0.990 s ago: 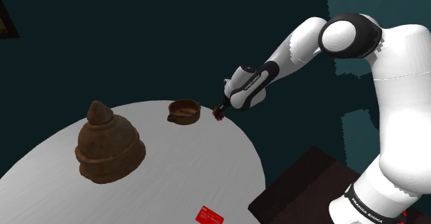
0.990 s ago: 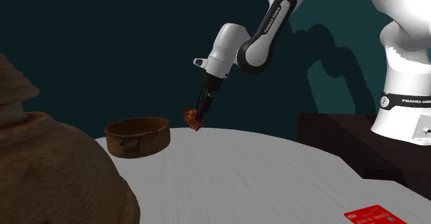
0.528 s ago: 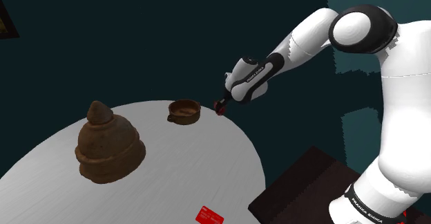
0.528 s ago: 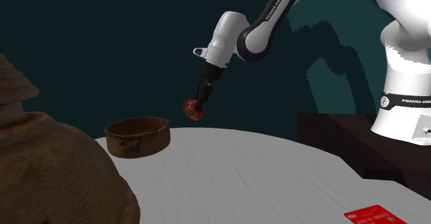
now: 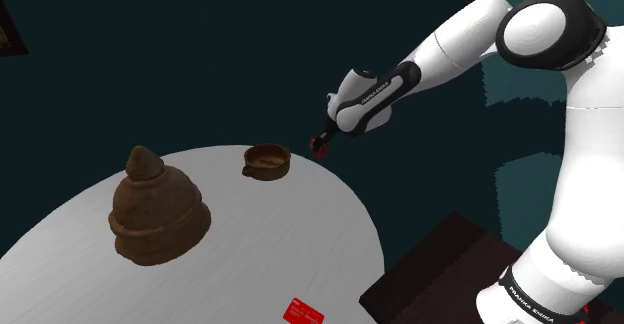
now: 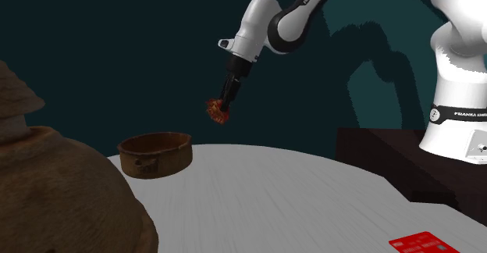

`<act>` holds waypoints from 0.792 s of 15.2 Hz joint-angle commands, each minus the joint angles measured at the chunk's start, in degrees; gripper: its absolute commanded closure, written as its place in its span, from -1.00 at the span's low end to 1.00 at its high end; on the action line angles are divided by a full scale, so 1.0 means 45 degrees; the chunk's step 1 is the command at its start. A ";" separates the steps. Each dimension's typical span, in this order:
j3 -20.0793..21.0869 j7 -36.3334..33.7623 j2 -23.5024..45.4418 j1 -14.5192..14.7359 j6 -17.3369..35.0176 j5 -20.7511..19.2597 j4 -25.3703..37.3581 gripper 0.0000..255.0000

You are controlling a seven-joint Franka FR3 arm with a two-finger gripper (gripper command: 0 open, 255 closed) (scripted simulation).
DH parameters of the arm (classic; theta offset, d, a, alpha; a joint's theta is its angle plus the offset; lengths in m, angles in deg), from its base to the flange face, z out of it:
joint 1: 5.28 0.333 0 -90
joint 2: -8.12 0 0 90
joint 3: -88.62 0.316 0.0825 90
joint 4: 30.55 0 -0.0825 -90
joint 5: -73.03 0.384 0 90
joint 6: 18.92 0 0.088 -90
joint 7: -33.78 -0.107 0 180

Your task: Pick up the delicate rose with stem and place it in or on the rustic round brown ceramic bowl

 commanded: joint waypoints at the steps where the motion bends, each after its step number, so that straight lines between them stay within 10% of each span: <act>1: 0.0059 0.0008 -0.0261 -0.0025 -0.0250 0.0053 -0.0008 1.00; 7: 0.0242 0.0138 -0.0927 -0.0171 -0.0983 0.0250 0.0059 1.00; 12: -0.0252 -0.1402 0.0485 0.1285 -0.1960 -0.0541 0.2463 1.00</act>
